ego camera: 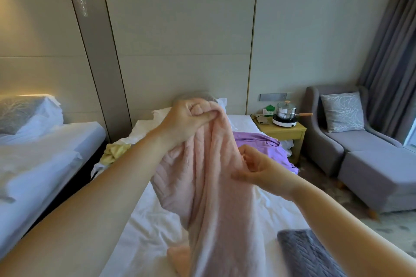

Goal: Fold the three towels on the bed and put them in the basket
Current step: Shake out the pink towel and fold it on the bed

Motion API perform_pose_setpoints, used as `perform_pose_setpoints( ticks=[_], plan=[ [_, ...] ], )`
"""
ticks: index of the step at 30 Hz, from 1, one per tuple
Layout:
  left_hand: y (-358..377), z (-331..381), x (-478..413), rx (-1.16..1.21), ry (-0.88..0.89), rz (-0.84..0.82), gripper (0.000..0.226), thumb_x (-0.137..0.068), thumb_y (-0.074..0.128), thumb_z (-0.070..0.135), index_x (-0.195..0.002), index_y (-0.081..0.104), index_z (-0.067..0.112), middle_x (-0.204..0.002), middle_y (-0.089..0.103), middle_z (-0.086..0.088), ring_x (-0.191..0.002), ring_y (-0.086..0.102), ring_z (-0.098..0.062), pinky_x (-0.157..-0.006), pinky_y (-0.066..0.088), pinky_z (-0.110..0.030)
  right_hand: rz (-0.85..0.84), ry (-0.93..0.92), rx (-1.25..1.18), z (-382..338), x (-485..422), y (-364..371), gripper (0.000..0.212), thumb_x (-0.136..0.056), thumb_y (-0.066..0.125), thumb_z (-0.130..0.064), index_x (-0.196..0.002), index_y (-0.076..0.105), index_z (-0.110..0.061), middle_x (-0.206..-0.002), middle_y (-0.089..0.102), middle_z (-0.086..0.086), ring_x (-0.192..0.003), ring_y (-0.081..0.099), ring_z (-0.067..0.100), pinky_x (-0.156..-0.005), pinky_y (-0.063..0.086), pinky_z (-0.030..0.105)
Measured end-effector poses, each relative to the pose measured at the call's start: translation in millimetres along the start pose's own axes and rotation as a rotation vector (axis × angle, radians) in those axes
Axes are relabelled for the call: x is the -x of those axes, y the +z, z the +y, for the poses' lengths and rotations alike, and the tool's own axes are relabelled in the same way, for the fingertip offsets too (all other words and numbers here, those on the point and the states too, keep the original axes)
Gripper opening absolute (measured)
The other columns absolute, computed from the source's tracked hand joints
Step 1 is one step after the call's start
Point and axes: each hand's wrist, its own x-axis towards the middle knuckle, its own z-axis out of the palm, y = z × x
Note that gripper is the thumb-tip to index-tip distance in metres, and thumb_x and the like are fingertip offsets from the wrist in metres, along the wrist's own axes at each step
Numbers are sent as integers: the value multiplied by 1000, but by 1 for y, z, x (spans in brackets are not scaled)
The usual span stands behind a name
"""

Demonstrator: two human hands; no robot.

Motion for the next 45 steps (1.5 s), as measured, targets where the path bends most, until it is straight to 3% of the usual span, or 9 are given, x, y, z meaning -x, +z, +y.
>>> perform_pose_setpoints(
  ticks=[7,14,19,22,24,29,35,39,45],
  plan=[
    [-45,13,-27,-188,2,439,11,-84,71,17,-78,64,22,-60,56,22,-55,50,12,-56,34,-1,55,-3,351,10,3,-4,19,-76,78,-25,-84,64,-35,-79,58,-21,-72,54,-8,-66,39,4],
    [-95,-15,-15,-446,-198,633,14,-86,63,33,-89,63,20,-81,62,3,-79,57,-23,-69,40,-26,243,-74,190,-14,-17,-31,23,-84,67,-30,-80,55,-11,-68,52,-5,-63,44,10,-58,34,24],
    [-94,-39,1,-797,-482,329,41,-67,63,52,-100,58,28,-112,60,-1,-107,56,-29,-90,43,-36,251,-235,221,-51,-44,-28,7,-87,64,-19,-84,58,-15,-69,55,-6,-62,48,8,-56,40,22],
    [-54,-37,16,-405,-340,-161,81,-54,69,69,-125,47,38,-131,49,16,-123,47,-4,-103,38,-28,111,-286,364,-66,-56,-12,9,-87,63,-14,-81,58,-20,-70,55,-11,-63,47,4,-61,39,18],
    [-26,-41,24,-209,-335,-345,58,-68,69,65,-119,49,46,-119,57,25,-112,52,10,-98,41,-18,48,-275,401,-68,-61,-4,7,-87,64,-16,-83,60,-18,-71,57,-10,-65,48,5,-63,39,20],
    [-5,-49,26,-125,-214,-284,32,-89,63,38,-95,67,7,-85,59,4,-81,53,-6,-75,42,-23,22,-175,381,-51,-55,-8,10,-85,67,-33,-84,62,-23,-76,59,-9,-70,50,5,-66,41,21],
    [-21,-37,13,-29,-124,-41,10,-92,59,11,-92,67,17,-86,68,10,-81,59,11,-76,40,-4,9,10,519,-20,-34,-27,18,-78,75,-30,-71,59,-30,-61,56,-22,-56,47,-7,-53,35,9],
    [-41,-43,7,-160,-132,39,17,-94,59,17,-102,67,4,-101,66,-15,-95,61,-18,-82,42,-19,146,75,513,-16,-24,-45,16,-80,72,-27,-88,68,-13,-75,62,4,-71,53,12,-65,42,26],
    [-36,-48,16,-212,-325,-227,33,-80,75,26,-107,55,28,-107,57,14,-95,56,-11,-76,45,-13,185,-167,377,-55,-33,-36,23,-85,60,-6,-87,69,-26,-83,68,-3,-78,58,6,-74,48,27]
  ],
)
